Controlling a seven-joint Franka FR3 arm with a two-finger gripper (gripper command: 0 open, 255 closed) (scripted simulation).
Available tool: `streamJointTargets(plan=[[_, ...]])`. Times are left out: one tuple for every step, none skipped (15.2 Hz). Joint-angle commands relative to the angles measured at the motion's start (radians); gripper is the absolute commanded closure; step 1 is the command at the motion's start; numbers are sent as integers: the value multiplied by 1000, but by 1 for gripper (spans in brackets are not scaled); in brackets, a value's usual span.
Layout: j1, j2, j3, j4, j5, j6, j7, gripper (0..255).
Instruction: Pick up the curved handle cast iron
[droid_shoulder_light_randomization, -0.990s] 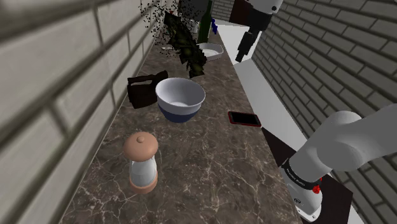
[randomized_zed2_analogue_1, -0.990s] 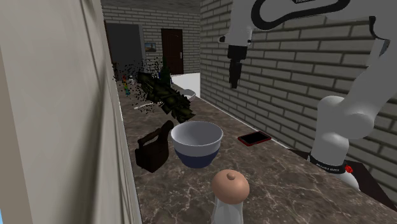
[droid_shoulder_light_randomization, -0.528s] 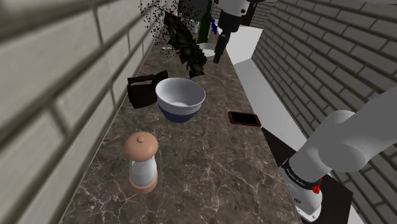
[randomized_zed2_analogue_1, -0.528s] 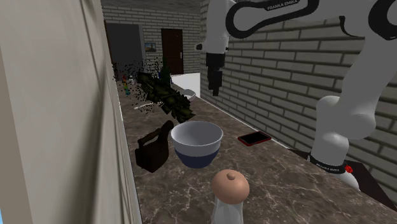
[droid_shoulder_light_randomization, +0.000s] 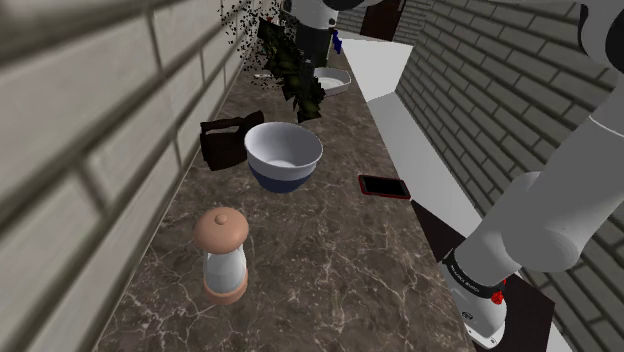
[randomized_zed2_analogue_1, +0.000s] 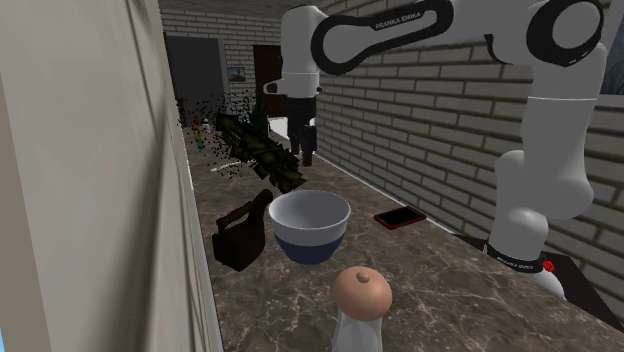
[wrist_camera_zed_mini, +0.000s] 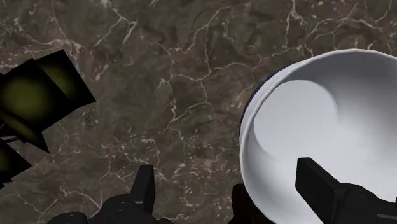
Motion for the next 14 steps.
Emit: streamJointTargets(plan=[[19,74,19,74,-10,-8,-21,0],[28,109,27,109,-16,-13,-33,0],[36,144,34,145,-22,-18,-46,0],[45,179,42,181,-29,-24,-58,0],[55,214,50,219,-36,-31,-70,0],[65,249,57,257,-43,-39,-82,0],[75,284,65,296,-51,-48,-94,0],[86,319,72,337,-59,-57,-106,0],[98,355,79,378,-68,-67,-118,0],[110,391,86,421,-77,-79,-130,0],[118,413,89,447,-82,-86,-138,0],[118,414,89,435,-83,-73,-137,0],[117,414,88,422,-83,-60,-137,0],[117,415,88,410,-83,-47,-136,0]])
